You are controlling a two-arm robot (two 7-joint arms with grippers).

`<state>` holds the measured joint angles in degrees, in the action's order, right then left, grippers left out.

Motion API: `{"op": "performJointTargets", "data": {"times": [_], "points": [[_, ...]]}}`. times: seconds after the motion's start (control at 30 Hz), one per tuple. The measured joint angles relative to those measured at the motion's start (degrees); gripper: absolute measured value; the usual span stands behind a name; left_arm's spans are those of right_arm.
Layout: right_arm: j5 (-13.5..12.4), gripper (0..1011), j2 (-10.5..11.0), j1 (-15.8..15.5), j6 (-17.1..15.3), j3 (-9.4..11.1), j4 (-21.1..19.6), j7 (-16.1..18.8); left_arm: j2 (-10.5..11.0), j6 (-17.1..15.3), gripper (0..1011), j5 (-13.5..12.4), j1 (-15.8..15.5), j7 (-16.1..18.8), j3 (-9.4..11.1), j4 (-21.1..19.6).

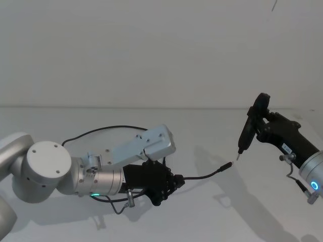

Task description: Pick up the data cable with the one hand.

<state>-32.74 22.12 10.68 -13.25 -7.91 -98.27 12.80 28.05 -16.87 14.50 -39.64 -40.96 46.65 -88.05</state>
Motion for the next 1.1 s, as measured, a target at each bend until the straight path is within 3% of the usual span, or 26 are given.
{"op": "performJointTargets", "data": {"times": [0.47,1.1], "points": [[-2.31,279,0.89,-0.11,0.02,-0.12,0.39,1.95,0.07,0.08,38,0.00,0.00,-0.04,0.00,-0.05],[-3.39,279,2.18,-0.08,0.41,-0.96,0.30,2.84,0.08,0.09,38,0.00,0.00,-0.04,0.00,-0.04]]}}
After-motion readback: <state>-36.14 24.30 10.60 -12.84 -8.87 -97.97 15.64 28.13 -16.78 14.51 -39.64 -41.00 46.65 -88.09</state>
